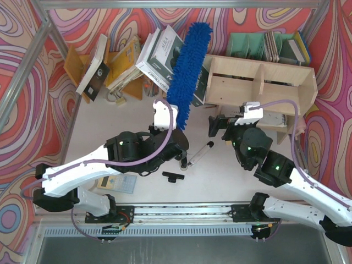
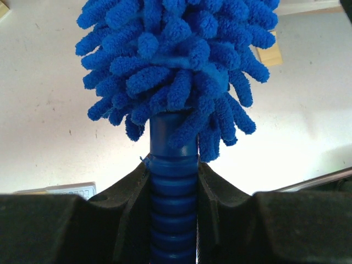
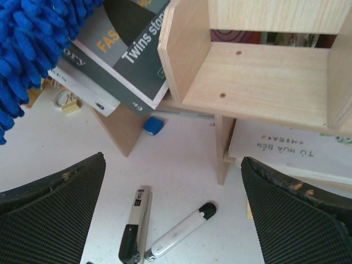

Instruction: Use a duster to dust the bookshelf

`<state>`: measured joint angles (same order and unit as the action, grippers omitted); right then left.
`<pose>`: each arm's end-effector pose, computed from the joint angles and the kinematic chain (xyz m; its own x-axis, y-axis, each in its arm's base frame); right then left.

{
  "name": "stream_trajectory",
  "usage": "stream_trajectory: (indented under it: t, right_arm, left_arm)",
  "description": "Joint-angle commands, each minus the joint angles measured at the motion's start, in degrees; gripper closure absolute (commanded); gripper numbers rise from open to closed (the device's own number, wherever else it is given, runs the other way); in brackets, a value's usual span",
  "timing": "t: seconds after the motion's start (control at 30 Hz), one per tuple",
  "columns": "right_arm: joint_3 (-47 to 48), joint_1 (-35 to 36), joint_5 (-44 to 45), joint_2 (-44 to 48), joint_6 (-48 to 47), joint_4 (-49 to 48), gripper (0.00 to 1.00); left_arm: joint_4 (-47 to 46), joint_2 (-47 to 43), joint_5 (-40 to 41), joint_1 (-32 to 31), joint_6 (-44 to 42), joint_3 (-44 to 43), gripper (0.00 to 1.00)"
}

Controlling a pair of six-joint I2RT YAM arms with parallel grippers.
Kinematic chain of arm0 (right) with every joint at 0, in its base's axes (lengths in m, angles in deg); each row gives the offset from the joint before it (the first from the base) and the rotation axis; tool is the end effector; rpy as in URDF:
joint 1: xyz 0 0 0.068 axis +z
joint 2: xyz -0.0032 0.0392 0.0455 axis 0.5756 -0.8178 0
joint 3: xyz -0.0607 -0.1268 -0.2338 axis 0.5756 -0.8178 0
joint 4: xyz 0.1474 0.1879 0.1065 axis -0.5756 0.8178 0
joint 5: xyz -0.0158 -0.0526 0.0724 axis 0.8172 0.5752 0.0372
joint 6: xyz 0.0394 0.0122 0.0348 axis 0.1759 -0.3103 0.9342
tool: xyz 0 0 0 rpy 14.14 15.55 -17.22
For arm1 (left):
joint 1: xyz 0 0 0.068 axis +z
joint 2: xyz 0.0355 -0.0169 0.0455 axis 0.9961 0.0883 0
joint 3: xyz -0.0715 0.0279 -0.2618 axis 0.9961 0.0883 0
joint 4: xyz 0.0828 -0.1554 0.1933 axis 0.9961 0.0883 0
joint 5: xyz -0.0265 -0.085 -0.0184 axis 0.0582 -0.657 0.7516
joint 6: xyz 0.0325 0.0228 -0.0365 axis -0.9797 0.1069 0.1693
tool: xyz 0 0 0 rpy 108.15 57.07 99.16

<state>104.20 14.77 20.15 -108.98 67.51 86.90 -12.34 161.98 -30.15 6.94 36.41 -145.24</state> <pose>0.1314 0.1199 0.3933 -0.0297 0.2250 -0.9739 -0.1531 0.9618 0.2269 0.0769 -0.2409 0.4404 -0.5224 0.0474 -0.8514 0.3105 0.9405 -0.1382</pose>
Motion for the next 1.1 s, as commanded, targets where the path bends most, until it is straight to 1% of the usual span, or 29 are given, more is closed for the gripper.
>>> stream_trajectory:
  t: [0.0,0.07,0.13,0.2,0.3,0.43,0.5,0.57,0.73,0.93,1.07]
  right_arm:
    - [5.8,0.0,3.1,-1.6,-3.6,7.1,0.01]
    - [7.5,0.0,2.5,-2.0,-5.8,7.9,0.01]
    - [6.7,0.0,3.1,-1.7,-10.0,6.1,0.01]
    - [4.5,0.0,4.5,-1.0,-12.9,4.5,0.01]
    - [-0.5,0.0,4.1,2.3,-16.5,-0.2,0.01]
    - [-2.3,0.0,0.7,7.7,-16.9,-2.0,0.01]
    - [-3.7,0.0,1.9,9.4,-19.0,-4.2,0.01]
    - [-4.2,0.0,3.8,10.3,-19.1,-4.8,0.01]
    - [-4.0,0.0,4.8,10.2,-18.6,-4.0,0.01]
    - [-4.3,0.0,5.8,10.6,-19.0,-4.7,0.01]
    - [-4.7,0.0,6.7,10.6,-19.9,-5.3,0.01]
  left_arm:
    - [-3.0,-2.8,2.0,0.2,-1.9,0.7,1.00]
    - [-3.4,-3.3,2.1,0.2,-1.9,1.4,1.00]
    - [-3.7,-3.8,2.4,0.2,-1.7,2.3,1.00]
    - [-4.1,-4.1,2.4,0.2,-1.5,3.1,1.00]
    - [-3.8,-4.0,2.7,0.3,-1.3,2.9,1.00]
    - [-2.4,-2.9,2.5,0.3,0.3,1.4,1.00]
    - [-1.0,-2.1,1.8,0.3,1.6,0.6,1.00]
    - [0.1,-1.6,0.9,0.3,3.5,0.3,1.00]
    - [-1.1,-1.7,-4.0,0.3,6.4,2.6,1.00]
    - [-4.7,-0.2,-8.8,0.3,5.7,4.7,1.00]
    - [-6.5,0.7,-9.8,0.4,3.6,4.3,1.00]
